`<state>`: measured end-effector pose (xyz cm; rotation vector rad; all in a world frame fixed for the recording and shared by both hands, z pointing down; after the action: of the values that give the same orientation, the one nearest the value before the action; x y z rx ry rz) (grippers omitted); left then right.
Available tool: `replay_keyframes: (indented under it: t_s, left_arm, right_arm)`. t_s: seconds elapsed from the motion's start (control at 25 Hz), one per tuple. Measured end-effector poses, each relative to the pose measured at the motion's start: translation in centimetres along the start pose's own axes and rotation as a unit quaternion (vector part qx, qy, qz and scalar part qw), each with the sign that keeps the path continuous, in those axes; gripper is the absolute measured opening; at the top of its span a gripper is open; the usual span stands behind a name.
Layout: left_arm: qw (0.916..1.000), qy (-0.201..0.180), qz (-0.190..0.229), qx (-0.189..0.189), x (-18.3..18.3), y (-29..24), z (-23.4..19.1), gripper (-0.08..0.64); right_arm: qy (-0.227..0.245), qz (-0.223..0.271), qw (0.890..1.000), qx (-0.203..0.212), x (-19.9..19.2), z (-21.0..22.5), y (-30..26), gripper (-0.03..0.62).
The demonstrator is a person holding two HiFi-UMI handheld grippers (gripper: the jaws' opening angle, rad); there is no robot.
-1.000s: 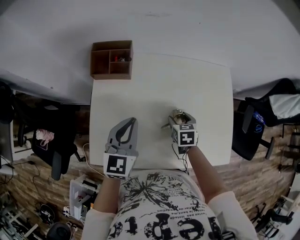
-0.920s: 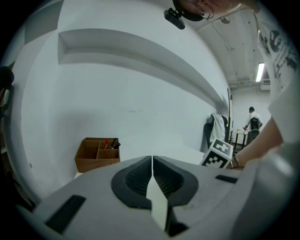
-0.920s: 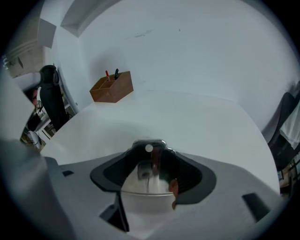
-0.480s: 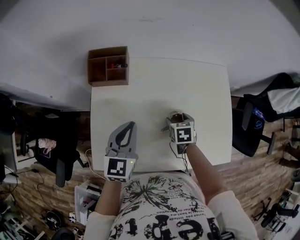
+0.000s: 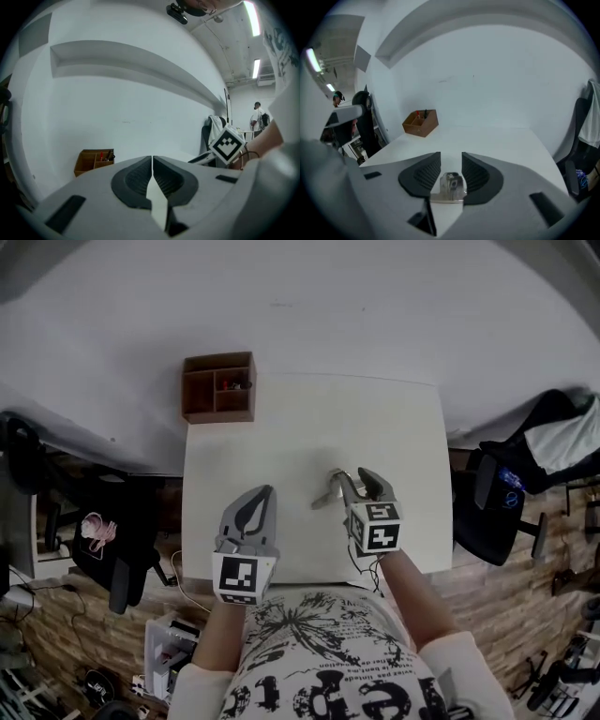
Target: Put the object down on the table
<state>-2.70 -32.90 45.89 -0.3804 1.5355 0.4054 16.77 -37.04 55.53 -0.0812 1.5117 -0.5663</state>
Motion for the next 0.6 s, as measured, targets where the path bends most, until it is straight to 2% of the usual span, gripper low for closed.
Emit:
replay_keyframes:
  t_s: [0.24,0.44,0.6]
  left_arm:
    - [0.9993,-0.022,0.026,0.011,3.8,0.4,1.9,0.012]
    - [0.9976,-0.039,0.055,0.018,7.2,0.2,2.5,0.012]
    - [0.996,-0.052,0.071,0.02,9.0,0.1,3.0,0.012]
  right_arm:
    - [0.014,0.093,0.995,0.019,5.9,1.1,4.3,-0.002]
    - [0.019,0.164,0.986,0.034,10.4,1.1,7.0,-0.006]
    - [0.036,0.225,0.973,0.046,13.4,0.8,9.2,-0.006]
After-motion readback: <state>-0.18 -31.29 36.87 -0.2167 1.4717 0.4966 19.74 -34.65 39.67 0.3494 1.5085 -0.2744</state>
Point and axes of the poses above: the fingertips, and each gripper's own axes: y backward along the fingers, z to its right, x out of its top, the point moved 3 cm from there along y, backward along the fingers, and after that the axes turned 13 degrees about z, right-handed, at the moved point
